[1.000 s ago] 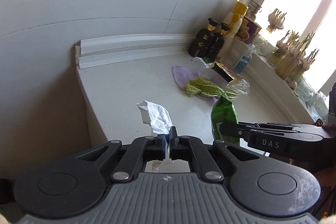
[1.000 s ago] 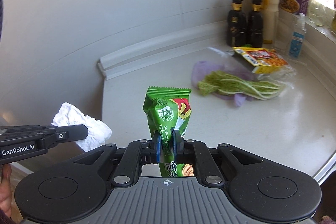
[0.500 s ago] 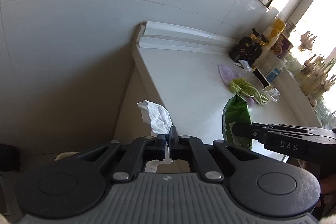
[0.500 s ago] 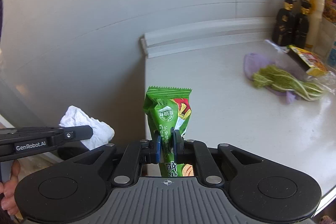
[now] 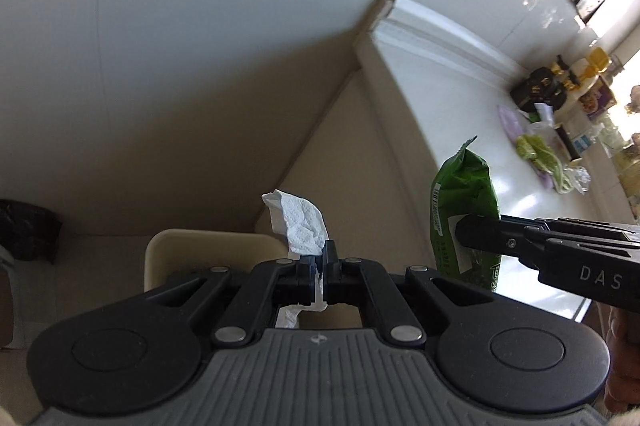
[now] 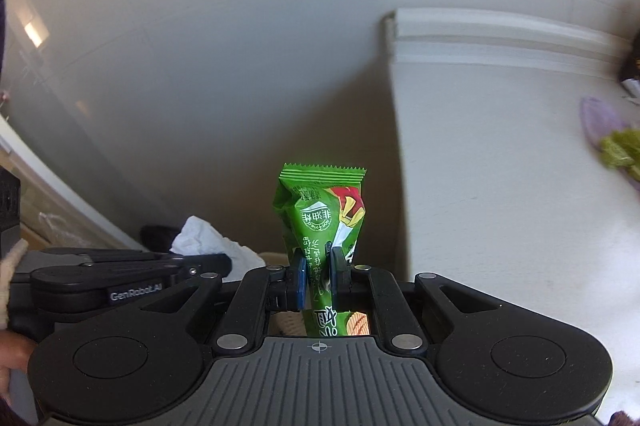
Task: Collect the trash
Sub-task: 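Carry the green packet and tissue down over the white bin with both tools, then open both tools to drop the packet and tissue into the bin, then raise both open tools from the bin back toward the counter, then grasp the yellow curry box with the left tool while the right tool grasps the clear plastic tray, then carry the yellow box and clear tray down over the white bin with both tools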
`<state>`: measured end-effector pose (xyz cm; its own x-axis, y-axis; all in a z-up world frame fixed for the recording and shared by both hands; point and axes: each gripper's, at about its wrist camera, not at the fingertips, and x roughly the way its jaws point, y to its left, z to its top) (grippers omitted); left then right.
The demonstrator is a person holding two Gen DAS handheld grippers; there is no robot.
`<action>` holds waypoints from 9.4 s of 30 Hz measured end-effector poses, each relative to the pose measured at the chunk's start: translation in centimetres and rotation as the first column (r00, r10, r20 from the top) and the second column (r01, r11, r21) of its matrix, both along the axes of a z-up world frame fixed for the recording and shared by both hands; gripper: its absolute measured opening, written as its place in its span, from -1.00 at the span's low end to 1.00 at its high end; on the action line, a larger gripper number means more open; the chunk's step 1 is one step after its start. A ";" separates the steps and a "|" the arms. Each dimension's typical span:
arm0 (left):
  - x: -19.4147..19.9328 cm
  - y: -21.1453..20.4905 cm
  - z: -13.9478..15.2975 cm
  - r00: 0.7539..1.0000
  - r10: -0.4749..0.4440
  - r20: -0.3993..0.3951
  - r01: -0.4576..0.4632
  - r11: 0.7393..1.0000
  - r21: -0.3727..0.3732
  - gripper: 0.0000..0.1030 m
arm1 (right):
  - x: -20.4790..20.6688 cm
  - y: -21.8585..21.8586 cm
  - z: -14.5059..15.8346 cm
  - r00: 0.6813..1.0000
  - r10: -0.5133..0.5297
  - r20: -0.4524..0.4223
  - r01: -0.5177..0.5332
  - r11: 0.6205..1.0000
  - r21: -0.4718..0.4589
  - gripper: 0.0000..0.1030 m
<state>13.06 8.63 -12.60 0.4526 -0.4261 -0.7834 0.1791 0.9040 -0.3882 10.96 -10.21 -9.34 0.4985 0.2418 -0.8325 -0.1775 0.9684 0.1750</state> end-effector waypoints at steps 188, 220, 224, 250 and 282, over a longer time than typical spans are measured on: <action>12.8 -46.9 4.8 0.566 -0.804 0.180 0.739 0.592 0.320 0.56 | 6.1 -48.3 -4.6 0.809 -0.418 0.413 0.472 0.881 -0.031 0.28; 12.6 -50.7 1.8 0.458 -0.887 0.052 0.748 0.416 0.517 0.28 | 10.6 -48.6 -6.5 0.852 -0.380 0.360 0.426 0.903 -0.057 -0.10; 13.2 -51.4 1.0 0.438 -0.898 0.044 0.754 0.393 0.527 0.40 | 10.9 -48.5 -6.9 0.851 -0.382 0.359 0.429 0.902 -0.056 -0.26; 14.1 -48.2 6.8 0.538 -0.819 0.197 0.654 0.554 0.516 -0.62 | 4.8 -45.9 -1.7 0.775 -0.438 0.456 0.486 0.874 0.015 -0.26; 9.4 -32.1 14.0 0.626 -0.741 0.242 0.598 0.656 0.461 -0.62 | -0.1 -32.5 7.5 0.826 -0.304 0.475 0.382 0.921 -0.074 -0.26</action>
<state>22.48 -23.48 1.36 0.4204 -0.5026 -0.7555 0.8472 0.5155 0.1285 10.90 -42.71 -1.84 0.8495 -0.1312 -0.5110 0.1510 0.9885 -0.0029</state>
